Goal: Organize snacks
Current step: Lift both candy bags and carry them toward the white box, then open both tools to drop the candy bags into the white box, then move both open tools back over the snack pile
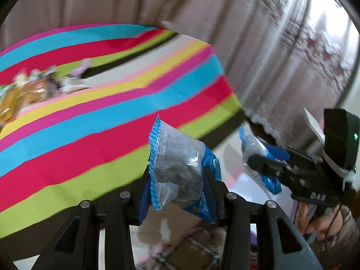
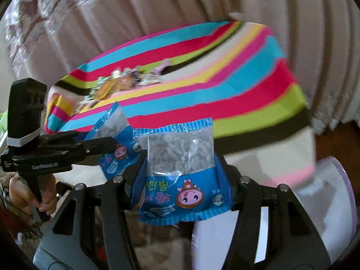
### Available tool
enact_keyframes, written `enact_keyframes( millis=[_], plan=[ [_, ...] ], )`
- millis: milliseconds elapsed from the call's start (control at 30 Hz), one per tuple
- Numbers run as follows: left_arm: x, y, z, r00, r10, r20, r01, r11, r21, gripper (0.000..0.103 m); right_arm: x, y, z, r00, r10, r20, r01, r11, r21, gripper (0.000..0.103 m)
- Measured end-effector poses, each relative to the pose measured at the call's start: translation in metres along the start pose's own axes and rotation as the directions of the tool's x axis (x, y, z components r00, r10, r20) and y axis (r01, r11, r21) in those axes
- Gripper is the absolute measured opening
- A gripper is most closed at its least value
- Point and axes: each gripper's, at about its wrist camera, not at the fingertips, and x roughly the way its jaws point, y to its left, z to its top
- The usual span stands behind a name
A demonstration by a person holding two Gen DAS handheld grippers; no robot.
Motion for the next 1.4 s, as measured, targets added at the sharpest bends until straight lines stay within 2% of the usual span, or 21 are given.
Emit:
enact_keyframes(
  millis=[100, 233, 433, 500, 633, 733, 800, 833, 900, 933, 967, 1000, 1033, 1100, 1167, 1233, 1300, 1333, 1400],
  plan=[
    [0.013, -0.033, -0.002, 0.996, -0.07, -0.049, 0.073, 0.995, 0.074, 0.043, -0.021, -0.032, -0.017, 0.998, -0.063, -0.007, 0.064, 0.997, 0.043, 0.06],
    [0.038, -0.082, -0.01, 0.979, -0.145, -0.141, 0.169, 0.97, 0.172, 0.043, -0.041, -0.069, -0.042, 0.99, -0.136, -0.03, 0.138, 0.984, 0.108, 0.06],
    [0.073, -0.131, -0.026, 0.945, -0.184, -0.27, 0.262, 0.92, 0.293, 0.043, -0.055, -0.105, -0.077, 0.968, -0.232, -0.095, 0.246, 0.953, 0.177, 0.06],
    [0.081, -0.139, -0.032, 0.936, -0.184, -0.3, 0.277, 0.91, 0.307, 0.043, -0.056, -0.115, -0.082, 0.962, -0.25, -0.111, 0.268, 0.944, 0.192, 0.06],
    [0.1, -0.143, -0.037, 0.92, -0.177, -0.351, 0.293, 0.904, 0.312, 0.043, -0.06, -0.132, -0.088, 0.936, -0.319, -0.152, 0.344, 0.921, 0.185, 0.06],
    [0.107, -0.148, -0.041, 0.904, -0.186, -0.385, 0.323, 0.887, 0.329, 0.043, -0.062, -0.139, -0.092, 0.924, -0.339, -0.177, 0.369, 0.91, 0.189, 0.06],
    [0.107, -0.151, -0.045, 0.903, -0.182, -0.389, 0.329, 0.875, 0.354, 0.043, -0.061, -0.144, -0.092, 0.912, -0.355, -0.206, 0.394, 0.897, 0.199, 0.061],
    [0.109, -0.151, -0.045, 0.9, -0.187, -0.394, 0.339, 0.869, 0.36, 0.045, -0.058, -0.145, -0.092, 0.905, -0.361, -0.227, 0.406, 0.891, 0.201, 0.062],
    [0.108, -0.15, -0.046, 0.897, -0.208, -0.39, 0.355, 0.865, 0.356, 0.048, -0.052, -0.145, -0.088, 0.889, -0.374, -0.264, 0.429, 0.881, 0.198, 0.071],
    [0.104, -0.144, -0.044, 0.901, -0.221, -0.373, 0.356, 0.869, 0.344, 0.053, -0.051, -0.142, -0.087, 0.884, -0.382, -0.269, 0.44, 0.876, 0.2, 0.076],
    [0.102, -0.141, -0.042, 0.906, -0.226, -0.359, 0.351, 0.875, 0.334, 0.059, -0.052, -0.14, -0.083, 0.885, -0.385, -0.262, 0.441, 0.875, 0.201, 0.077],
    [0.098, -0.132, -0.039, 0.913, -0.232, -0.336, 0.341, 0.886, 0.315, 0.069, -0.053, -0.136, -0.081, 0.884, -0.39, -0.257, 0.443, 0.874, 0.198, 0.078],
    [0.096, -0.126, -0.038, 0.917, -0.238, -0.32, 0.337, 0.892, 0.302, 0.073, -0.051, -0.133, -0.077, 0.881, -0.399, -0.255, 0.451, 0.872, 0.192, 0.078],
    [0.084, -0.102, -0.029, 0.932, -0.252, -0.26, 0.317, 0.915, 0.249, 0.074, -0.047, -0.125, -0.067, 0.878, -0.41, -0.248, 0.457, 0.872, 0.177, 0.079],
    [0.07, -0.072, -0.02, 0.952, -0.234, -0.197, 0.271, 0.945, 0.183, 0.075, -0.038, -0.115, -0.055, 0.89, -0.39, -0.236, 0.433, 0.886, 0.167, 0.079],
    [0.055, -0.041, -0.012, 0.976, -0.177, -0.127, 0.192, 0.974, 0.122, 0.077, -0.027, -0.1, -0.044, 0.905, -0.363, -0.222, 0.4, 0.903, 0.154, 0.079],
    [0.041, -0.014, -0.006, 0.993, -0.094, -0.072, 0.099, 0.992, 0.076, 0.08, -0.01, -0.082, -0.028, 0.933, -0.304, -0.193, 0.332, 0.934, 0.133, 0.079],
    [0.029, 0.006, -0.003, 0.999, -0.036, -0.036, 0.038, 0.998, 0.049, 0.083, -0.003, -0.072, -0.021, 0.942, -0.283, -0.179, 0.306, 0.945, 0.119, 0.079],
    [0.012, 0.033, 0.0, 0.999, 0.048, 0.01, -0.048, 0.999, 0.017, 0.084, 0.016, -0.047, -0.001, 0.964, -0.223, -0.143, 0.235, 0.969, 0.079, 0.079]
  ],
)
